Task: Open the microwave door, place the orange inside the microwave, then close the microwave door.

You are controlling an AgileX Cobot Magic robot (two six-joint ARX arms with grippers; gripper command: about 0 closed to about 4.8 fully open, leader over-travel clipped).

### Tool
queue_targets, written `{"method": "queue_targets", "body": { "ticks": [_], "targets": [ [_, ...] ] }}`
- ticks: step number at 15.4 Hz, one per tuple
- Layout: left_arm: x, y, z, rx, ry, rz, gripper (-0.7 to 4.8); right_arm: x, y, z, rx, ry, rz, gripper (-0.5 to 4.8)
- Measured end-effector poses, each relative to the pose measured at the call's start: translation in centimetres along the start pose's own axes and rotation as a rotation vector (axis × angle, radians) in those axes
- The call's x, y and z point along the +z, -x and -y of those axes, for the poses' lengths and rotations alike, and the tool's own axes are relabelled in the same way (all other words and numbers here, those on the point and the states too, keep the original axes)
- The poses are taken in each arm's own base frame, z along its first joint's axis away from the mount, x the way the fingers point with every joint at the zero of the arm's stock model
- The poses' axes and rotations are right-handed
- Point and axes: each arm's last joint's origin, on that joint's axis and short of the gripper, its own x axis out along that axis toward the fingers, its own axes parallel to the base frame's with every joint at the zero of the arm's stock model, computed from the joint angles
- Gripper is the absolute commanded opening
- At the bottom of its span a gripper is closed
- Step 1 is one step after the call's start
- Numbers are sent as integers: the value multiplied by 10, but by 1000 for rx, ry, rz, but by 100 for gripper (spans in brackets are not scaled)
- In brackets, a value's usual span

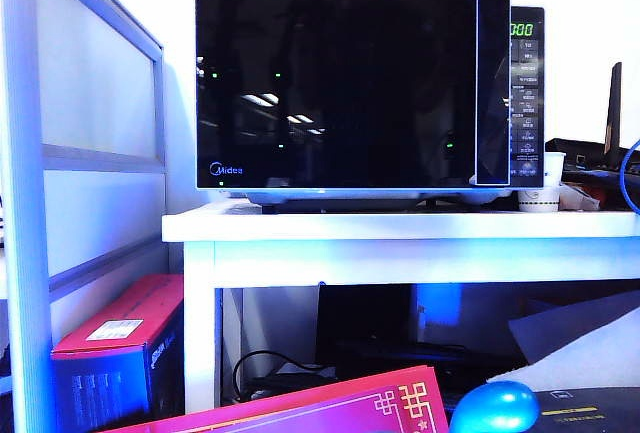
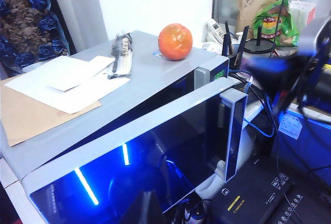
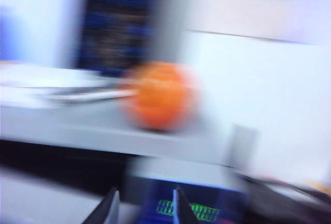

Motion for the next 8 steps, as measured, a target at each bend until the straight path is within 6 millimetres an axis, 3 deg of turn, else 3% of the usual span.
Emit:
{"method": "queue_targets", "body": {
  "ticks": [4, 6, 8],
  "targets": [
    [0, 0, 0, 0, 0, 0, -3, -25, -13, 4, -137, 29, -88, 146],
    [0, 0, 0, 0, 0, 0, -3, -50, -27, 1, -93, 32, -141, 144],
    [0, 0, 0, 0, 0, 0, -3, -57, -35, -3, 28, 25, -143, 144]
  ]
}}
